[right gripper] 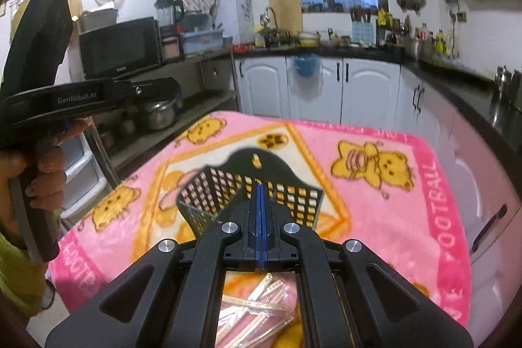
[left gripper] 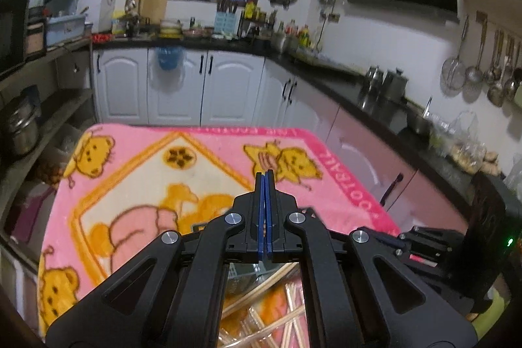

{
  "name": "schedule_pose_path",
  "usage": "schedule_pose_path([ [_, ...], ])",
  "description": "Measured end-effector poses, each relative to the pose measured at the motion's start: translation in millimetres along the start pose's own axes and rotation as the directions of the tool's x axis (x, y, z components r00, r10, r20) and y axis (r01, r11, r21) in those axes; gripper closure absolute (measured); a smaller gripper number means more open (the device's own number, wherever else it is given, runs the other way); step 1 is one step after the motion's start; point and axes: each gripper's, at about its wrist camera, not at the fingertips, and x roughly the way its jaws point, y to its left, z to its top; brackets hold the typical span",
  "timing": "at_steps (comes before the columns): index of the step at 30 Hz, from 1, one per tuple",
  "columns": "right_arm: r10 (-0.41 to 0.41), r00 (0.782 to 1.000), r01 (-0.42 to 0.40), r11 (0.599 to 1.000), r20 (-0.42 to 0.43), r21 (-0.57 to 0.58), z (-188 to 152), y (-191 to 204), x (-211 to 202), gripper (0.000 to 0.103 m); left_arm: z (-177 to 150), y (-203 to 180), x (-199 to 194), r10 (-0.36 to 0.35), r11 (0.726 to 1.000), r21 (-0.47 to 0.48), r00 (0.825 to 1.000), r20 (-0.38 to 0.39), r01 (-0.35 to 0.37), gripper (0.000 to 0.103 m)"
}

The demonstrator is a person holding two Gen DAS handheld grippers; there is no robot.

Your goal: Organize utensils

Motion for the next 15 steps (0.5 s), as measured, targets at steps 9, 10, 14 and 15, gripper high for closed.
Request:
schedule_pose_path([
  [9,0.002,0.998,0.000,1.000,-0.067,0.029,-25,-14,19,0.102,-34,3,35,-0.012,0.999,0.031,0.995,-0.103,0.015,0.103],
  [10,0.001,0.997,0.001,1.000,-0.075,0.031,-28,-15,21,0.102,-36,2,37,-0.014,0.999,0.035,0.994,-0.107,0.018,0.103],
  [14,0.002,0.995,0.002,0.999,-0.097,0.045,-39,-19,24,0.093,-46,-1,39,-0.018,0.999,0.047,0.993,-0.120,0.024,0.103],
  [15,0.001,0.995,0.003,0.999,-0.101,0.048,-41,-20,25,0.090,-50,-2,38,-0.023,0.998,0.051,0.992,-0.122,0.029,0.103],
])
